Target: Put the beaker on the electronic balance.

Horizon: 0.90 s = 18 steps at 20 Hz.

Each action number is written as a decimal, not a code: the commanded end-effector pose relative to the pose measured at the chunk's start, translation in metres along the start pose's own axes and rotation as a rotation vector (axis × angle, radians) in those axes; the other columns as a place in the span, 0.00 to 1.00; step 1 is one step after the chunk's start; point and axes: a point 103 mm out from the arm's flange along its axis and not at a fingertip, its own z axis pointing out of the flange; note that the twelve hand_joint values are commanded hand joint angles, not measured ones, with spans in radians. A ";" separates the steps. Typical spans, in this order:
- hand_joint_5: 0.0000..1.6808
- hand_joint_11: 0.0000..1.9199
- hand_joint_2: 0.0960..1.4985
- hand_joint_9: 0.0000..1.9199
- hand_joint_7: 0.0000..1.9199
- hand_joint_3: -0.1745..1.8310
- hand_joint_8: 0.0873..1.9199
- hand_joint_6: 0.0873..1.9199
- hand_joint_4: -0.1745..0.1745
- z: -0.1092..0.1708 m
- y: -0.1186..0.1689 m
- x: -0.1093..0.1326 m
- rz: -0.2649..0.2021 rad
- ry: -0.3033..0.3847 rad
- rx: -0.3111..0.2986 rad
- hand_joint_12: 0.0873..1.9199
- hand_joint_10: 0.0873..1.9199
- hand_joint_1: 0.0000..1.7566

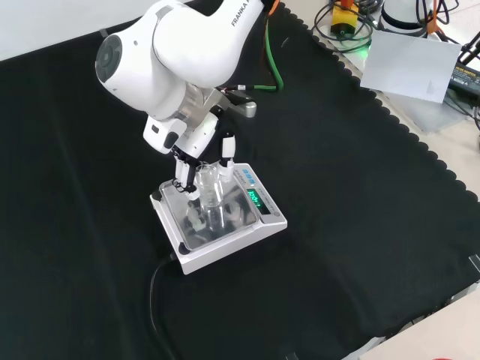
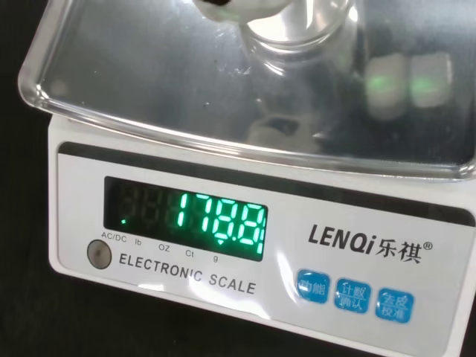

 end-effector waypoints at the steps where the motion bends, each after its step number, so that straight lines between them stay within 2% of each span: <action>1: 0.57 0.58 0.73 0.60 0.52 0.09 0.52 0.52 0.00 0.004 0.002 0.000 0.000 0.006 0.008 0.45 0.43 0.72; 8: 0.57 0.59 0.73 0.59 0.52 0.09 0.52 0.52 0.00 0.005 0.001 -0.002 -0.010 0.018 0.019 0.46 0.43 0.72; 9: 0.58 0.59 0.72 0.59 0.52 0.08 0.49 0.51 0.04 0.005 0.000 -0.002 -0.011 0.018 0.020 0.47 0.42 0.69; 12: 0.61 0.59 0.71 0.59 0.53 0.08 0.44 0.47 0.24 0.004 -0.002 -0.002 -0.013 0.015 0.022 0.49 0.40 0.65; 13: 0.56 0.56 0.68 0.57 0.49 0.07 0.43 0.46 0.27 0.004 -0.003 -0.002 -0.016 0.012 0.033 0.51 0.38 0.64; 15: 0.32 0.42 0.60 0.44 0.35 0.02 0.42 0.41 0.33 0.005 -0.003 0.000 -0.020 -0.011 0.056 0.59 0.38 0.60; 16: 0.21 0.34 0.57 0.35 0.26 0.01 0.41 0.34 0.36 0.006 -0.003 0.001 -0.021 -0.019 0.066 0.63 0.39 0.57; 18: 0.09 0.21 0.53 0.19 0.11 0.00 0.39 0.18 0.42 0.007 -0.003 0.003 -0.018 -0.032 0.073 0.69 0.42 0.53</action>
